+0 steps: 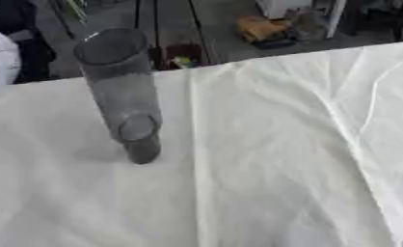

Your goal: Arrange flowers into the vase.

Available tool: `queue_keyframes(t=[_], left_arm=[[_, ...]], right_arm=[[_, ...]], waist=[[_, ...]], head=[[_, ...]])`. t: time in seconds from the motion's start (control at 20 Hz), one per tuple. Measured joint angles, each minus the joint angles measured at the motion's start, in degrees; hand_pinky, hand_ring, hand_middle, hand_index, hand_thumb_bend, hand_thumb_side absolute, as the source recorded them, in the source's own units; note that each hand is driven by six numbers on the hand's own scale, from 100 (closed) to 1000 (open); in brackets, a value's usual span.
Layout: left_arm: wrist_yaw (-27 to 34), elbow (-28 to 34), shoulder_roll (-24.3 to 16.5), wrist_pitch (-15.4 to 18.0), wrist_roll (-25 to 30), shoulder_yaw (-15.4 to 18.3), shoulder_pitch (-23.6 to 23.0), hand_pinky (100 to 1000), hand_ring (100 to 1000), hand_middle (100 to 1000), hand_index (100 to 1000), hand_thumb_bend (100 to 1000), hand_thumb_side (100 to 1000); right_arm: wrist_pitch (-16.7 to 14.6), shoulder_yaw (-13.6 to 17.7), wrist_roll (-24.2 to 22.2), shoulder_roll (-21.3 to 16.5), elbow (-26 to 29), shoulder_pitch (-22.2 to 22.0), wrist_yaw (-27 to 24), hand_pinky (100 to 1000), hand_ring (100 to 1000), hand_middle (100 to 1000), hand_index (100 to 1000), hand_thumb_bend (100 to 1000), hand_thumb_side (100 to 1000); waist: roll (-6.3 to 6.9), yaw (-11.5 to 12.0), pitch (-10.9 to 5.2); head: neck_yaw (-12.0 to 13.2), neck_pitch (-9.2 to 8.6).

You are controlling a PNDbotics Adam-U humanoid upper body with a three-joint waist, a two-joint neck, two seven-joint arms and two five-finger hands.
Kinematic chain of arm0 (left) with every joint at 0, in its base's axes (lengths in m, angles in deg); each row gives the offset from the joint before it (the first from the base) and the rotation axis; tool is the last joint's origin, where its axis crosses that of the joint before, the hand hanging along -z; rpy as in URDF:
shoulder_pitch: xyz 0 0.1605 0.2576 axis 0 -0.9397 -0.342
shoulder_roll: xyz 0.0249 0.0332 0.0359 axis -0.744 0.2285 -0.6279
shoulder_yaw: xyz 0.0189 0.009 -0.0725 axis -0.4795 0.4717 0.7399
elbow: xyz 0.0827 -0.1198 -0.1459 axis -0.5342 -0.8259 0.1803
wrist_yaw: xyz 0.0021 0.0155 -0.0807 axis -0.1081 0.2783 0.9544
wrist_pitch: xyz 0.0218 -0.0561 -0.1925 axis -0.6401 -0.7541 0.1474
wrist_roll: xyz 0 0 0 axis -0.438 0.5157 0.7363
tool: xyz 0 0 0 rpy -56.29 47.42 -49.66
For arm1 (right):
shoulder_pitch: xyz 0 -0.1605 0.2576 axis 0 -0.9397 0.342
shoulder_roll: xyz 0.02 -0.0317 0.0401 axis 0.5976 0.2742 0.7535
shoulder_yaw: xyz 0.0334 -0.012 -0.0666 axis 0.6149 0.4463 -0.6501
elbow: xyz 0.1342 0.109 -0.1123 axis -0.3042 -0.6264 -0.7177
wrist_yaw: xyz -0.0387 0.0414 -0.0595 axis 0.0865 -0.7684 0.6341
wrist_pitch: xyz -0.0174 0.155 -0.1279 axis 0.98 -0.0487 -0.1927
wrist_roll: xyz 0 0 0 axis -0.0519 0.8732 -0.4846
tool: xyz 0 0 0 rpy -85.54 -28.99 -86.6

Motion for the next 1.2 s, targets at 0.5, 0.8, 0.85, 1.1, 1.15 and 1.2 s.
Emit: queue_keyframes(t=[0.5, 0.8, 0.85, 1.1, 1.15, 1.2], left_arm=[[-0.06, 0.04, 0.4, 1.04, 0.74, -0.93, -0.37, 100, 100, 100, 100, 100, 462], [-0.1, 0.31, 0.74, 1.48, 1.18, -1.44, -1.3, 100, 100, 100, 100, 100, 458], [-0.1, 0.39, 0.74, 1.55, 1.31, -1.58, -1.53, 100, 100, 100, 100, 100, 459], [0.41, 1.33, 0.74, 1.74, 1.97, -2.26, -2.42, 100, 100, 100, 100, 100, 461], [0.56, 1.5, 0.74, 1.77, 2.05, -2.37, -2.58, 100, 100, 100, 100, 100, 461], [0.61, 1.72, 0.74, 1.74, 2.11, -2.46, -2.77, 100, 100, 100, 100, 100, 462]], right_arm=[[0.05, -0.01, -0.45, 0.0, 0.0, 0.16, -0.28, 731, 773, 554, 843, 100, 993], [0.05, -0.01, -0.46, 0.0, 0.0, 0.19, -0.45, 732, 773, 553, 844, 100, 994], [0.05, -0.01, -0.46, 0.0, 0.0, 0.19, -0.45, 732, 773, 553, 844, 100, 994], [0.06, 0.01, -0.46, 0.0, 0.0, 0.22, -0.45, 732, 774, 552, 844, 100, 994], [0.06, 0.01, -0.46, 0.01, 0.0, 0.22, -0.45, 732, 774, 552, 844, 100, 995], [0.06, 0.01, -0.45, 0.01, 0.0, 0.22, -0.45, 732, 774, 551, 845, 100, 995]], waist=[[0.38, -0.71, 0.92], [0.48, -0.98, 1.26], [0.48, -0.98, 1.27], [0.49, -1.18, 1.58], [0.49, -1.2, 1.61], [0.48, -1.22, 1.63]], head=[[0.04, -0.5], [0.05, -0.5], [0.08, -0.5], [0.52, -0.51], [0.56, -0.51], [0.6, -0.52]])
